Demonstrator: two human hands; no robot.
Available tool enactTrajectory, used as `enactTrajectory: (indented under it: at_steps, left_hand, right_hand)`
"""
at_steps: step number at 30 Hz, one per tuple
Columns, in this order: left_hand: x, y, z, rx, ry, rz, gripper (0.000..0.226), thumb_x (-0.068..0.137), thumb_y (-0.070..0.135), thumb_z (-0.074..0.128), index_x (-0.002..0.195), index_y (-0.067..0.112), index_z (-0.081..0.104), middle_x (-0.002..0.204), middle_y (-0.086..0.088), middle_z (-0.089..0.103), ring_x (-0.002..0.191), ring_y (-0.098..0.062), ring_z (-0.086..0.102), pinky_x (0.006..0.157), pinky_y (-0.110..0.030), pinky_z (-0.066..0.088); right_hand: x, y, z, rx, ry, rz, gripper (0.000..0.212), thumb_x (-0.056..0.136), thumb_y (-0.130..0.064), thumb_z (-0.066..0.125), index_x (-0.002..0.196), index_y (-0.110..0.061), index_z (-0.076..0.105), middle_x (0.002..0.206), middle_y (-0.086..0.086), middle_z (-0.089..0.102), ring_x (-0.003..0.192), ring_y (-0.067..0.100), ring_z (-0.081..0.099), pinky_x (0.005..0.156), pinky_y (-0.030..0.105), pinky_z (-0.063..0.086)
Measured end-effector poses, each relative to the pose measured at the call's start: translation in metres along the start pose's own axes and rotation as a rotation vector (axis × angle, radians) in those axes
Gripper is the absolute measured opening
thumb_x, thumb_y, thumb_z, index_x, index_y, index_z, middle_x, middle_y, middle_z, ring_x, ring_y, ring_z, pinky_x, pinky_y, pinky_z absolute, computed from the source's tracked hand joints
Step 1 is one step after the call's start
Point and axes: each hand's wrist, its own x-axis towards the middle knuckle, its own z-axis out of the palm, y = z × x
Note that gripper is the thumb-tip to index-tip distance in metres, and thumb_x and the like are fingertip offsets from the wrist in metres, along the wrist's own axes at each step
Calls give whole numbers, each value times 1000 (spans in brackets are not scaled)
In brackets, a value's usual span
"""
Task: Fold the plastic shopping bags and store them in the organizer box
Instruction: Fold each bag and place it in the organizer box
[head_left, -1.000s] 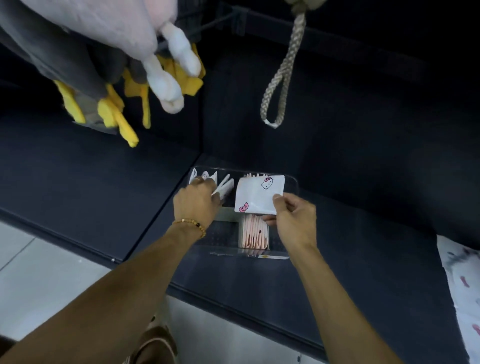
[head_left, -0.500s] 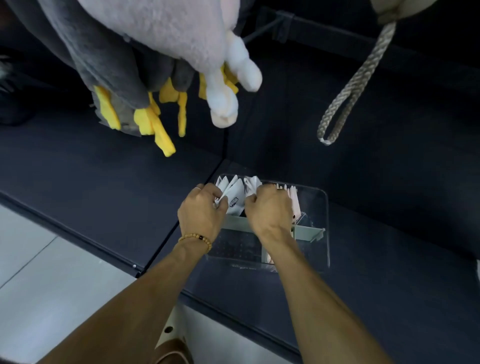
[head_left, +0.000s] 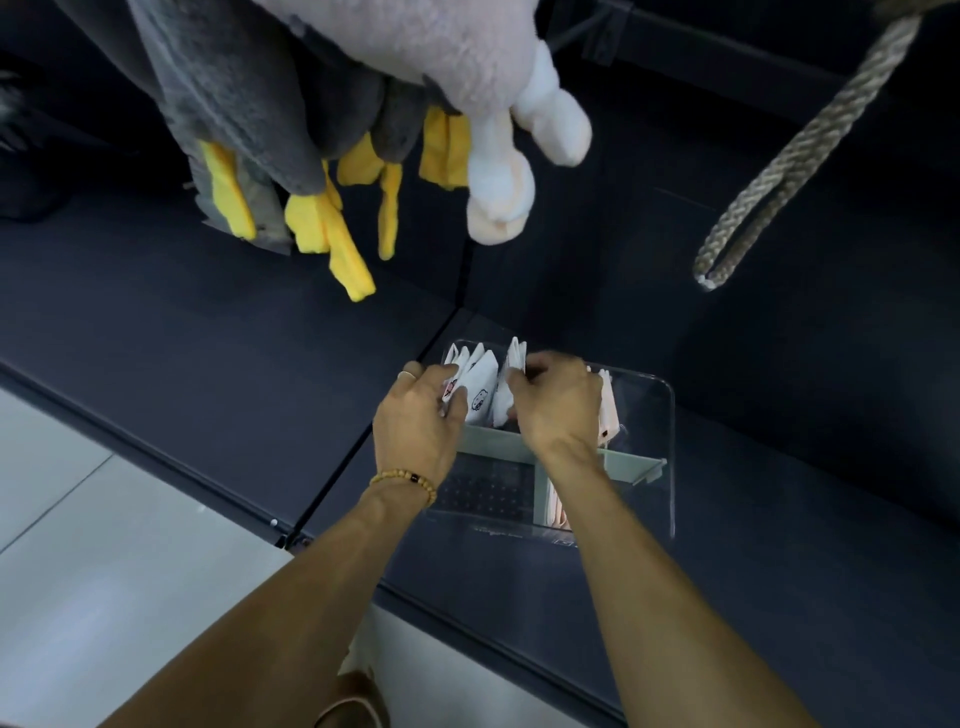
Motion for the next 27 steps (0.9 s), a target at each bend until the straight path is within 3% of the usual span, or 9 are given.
enactTrajectory:
  at_steps: [4, 7, 9, 12, 15, 17, 20, 25, 27]
  left_hand:
    - [-4, -5, 2, -14, -27, 3, 20, 88, 21, 64, 106, 13, 69, 97, 1, 51, 66, -16, 57, 70, -34, 55]
    - [-5, -4, -1, -18, -37, 12, 20, 90, 22, 61, 105, 12, 69, 98, -1, 53, 71, -17, 57, 71, -34, 55]
    - [-6, -1, -4, -2, -41, 3, 20, 91, 24, 59, 104, 13, 69, 99, -2, 55, 76, -15, 56, 71, -31, 52]
    - [-9, 10, -10, -65, -26, -67, 17, 91, 24, 59, 103, 16, 68, 97, -1, 58, 74, -9, 53, 69, -20, 46]
    - [-15, 33, -17, -317, -8, -210, 15, 92, 21, 58, 101, 15, 68, 95, -2, 63, 76, -3, 57, 67, -4, 42]
    - [-27, 55, -17, -535, -69, -309, 12, 93, 20, 57, 97, 18, 67, 93, -1, 68, 85, -8, 62, 80, -19, 52]
    - [-58, 89, -8, -750, -214, -395, 12, 95, 18, 55, 91, 23, 65, 103, -2, 68, 99, -18, 64, 91, -39, 52]
    - [-129, 135, 35, -837, -443, -417, 15, 95, 15, 54, 91, 24, 65, 96, 2, 68, 98, -19, 63, 90, -34, 50]
    - [-160, 153, 57, -823, -548, -407, 18, 95, 13, 54, 90, 26, 65, 98, 3, 67, 101, -19, 63, 91, -33, 49]
  right_hand:
    - [1, 1, 13, 36, -140, 49, 28, 95, -29, 57, 78, -11, 70, 66, 4, 69, 66, 18, 68, 73, 30, 56]
    - [-4, 2, 16, 50, -111, 40, 31, 96, -32, 55, 72, -16, 68, 63, -6, 65, 60, 5, 59, 64, 21, 45]
    - [-10, 2, 12, 64, -79, 22, 27, 96, -32, 53, 80, -18, 70, 71, -8, 67, 65, 4, 58, 65, 19, 43]
    - [-19, 6, -5, 165, -12, 67, 22, 95, -28, 51, 100, -17, 71, 88, -4, 72, 83, 16, 65, 81, 30, 52]
    - [-31, 18, -31, 314, 67, 135, 25, 94, -29, 53, 111, -17, 68, 91, -4, 71, 90, 20, 68, 88, 36, 53]
    - [-39, 33, -53, 373, 122, 181, 29, 94, -30, 53, 116, -17, 66, 96, -4, 71, 92, 20, 68, 92, 41, 52]
    - [-57, 65, -93, 453, 203, 233, 25, 95, -29, 50, 113, -20, 65, 99, -4, 70, 98, 20, 66, 94, 44, 51]
    - [-100, 147, -172, 604, 411, 402, 16, 98, -24, 50, 106, -18, 62, 95, -3, 68, 81, 8, 68, 80, 35, 57]
    - [-121, 186, -207, 681, 510, 510, 12, 99, -21, 49, 97, -20, 61, 96, 2, 67, 80, 12, 69, 71, 30, 56]
